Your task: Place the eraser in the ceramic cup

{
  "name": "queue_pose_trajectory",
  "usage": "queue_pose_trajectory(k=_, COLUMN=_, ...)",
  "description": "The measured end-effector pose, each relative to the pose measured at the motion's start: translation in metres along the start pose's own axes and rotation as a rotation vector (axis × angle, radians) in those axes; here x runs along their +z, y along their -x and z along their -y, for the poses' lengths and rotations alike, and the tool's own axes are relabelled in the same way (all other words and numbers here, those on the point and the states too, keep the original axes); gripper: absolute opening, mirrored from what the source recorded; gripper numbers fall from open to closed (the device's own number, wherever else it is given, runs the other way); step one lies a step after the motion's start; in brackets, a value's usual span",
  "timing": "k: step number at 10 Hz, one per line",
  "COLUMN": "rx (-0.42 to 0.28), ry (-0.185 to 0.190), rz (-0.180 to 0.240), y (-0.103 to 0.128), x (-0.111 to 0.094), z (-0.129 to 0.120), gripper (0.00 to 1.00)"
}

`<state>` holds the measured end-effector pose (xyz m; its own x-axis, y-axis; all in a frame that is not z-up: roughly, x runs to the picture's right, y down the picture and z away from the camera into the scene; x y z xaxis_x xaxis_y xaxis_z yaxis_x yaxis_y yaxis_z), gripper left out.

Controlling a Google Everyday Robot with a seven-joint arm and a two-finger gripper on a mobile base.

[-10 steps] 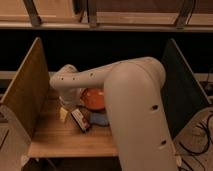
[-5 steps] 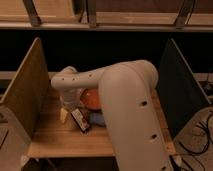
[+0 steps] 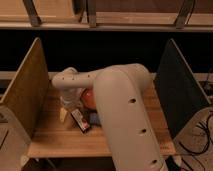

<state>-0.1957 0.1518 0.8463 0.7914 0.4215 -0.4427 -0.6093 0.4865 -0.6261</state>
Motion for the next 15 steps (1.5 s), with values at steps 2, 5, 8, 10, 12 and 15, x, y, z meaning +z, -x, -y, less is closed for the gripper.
queue_pose_trajectory(k=2, rx=0.001, ry=0.013, rz=-0.006, y=0.003, x=0.006, z=0.002, gripper=0.8)
queue_pose_trajectory(k=5, rx=0.02, ry=0.027, rz=-0.02, y=0.003, x=0.014, z=0.008, gripper=0.8)
queue_pose_trajectory(k=8, rx=0.044, ry=0.037, rz=-0.033, y=0.002, x=0.021, z=0.017, gripper=0.8)
queue_pose_trajectory(k=10, rx=0.045, ry=0.041, rz=-0.04, y=0.003, x=0.024, z=0.02, gripper=0.8)
queue_pose_trajectory(k=12, rx=0.038, ry=0.042, rz=-0.043, y=0.005, x=0.025, z=0.02, gripper=0.72)
queue_pose_trajectory(k=15, rx=0.026, ry=0.045, rz=-0.046, y=0.008, x=0.027, z=0.02, gripper=0.4)
